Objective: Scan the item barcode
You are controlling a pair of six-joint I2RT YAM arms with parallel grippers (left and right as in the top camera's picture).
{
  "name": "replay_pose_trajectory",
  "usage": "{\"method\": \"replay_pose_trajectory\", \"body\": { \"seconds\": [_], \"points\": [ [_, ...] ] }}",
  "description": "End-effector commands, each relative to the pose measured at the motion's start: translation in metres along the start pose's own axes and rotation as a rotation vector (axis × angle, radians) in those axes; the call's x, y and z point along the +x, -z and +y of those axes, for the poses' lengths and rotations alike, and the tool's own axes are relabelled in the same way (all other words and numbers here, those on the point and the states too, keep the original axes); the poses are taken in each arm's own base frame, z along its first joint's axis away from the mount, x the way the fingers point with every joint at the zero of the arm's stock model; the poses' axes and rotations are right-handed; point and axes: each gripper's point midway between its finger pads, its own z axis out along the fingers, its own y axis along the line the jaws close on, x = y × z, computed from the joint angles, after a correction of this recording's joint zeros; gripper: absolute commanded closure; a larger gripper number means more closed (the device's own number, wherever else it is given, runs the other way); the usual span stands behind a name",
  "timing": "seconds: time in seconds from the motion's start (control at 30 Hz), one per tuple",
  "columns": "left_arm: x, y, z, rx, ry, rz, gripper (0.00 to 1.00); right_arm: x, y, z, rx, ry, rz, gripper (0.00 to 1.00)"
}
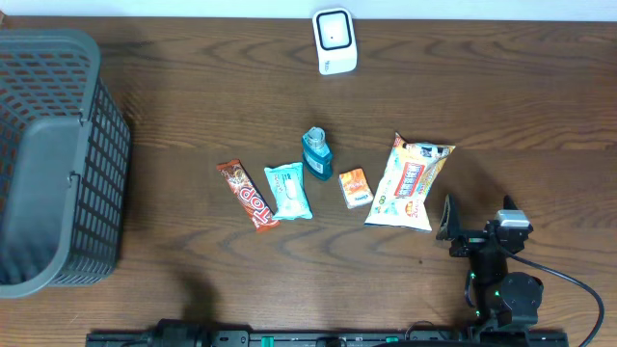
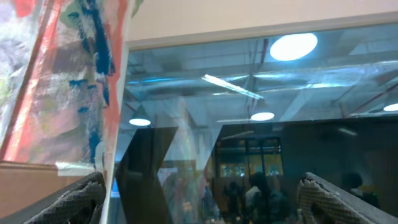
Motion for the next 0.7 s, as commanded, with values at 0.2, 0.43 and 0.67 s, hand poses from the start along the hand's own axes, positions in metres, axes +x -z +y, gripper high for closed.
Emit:
{"method": "replay_pose_trajectory", "body": {
  "seconds": [0.2, 0.43, 0.67],
  "points": [
    [0.081, -0.013, -0.004, -0.037, 0.008, 0.156, 0.02, 0.002, 0.0, -0.002, 0.01, -0.013, 0.005, 0.01],
    [0.152, -0.02, -0.015, -0.04, 0.099, 0.235, 0.02, 0.002, 0.0, -0.001, -0.001, -0.029, 0.006, 0.01],
    [0.22, -0.011, -0.024, -0.032, 0.087, 0.371, 0.02, 0.002, 0.0, 0.002, -0.017, -0.196, 0.009, 0.01]
  ]
}}
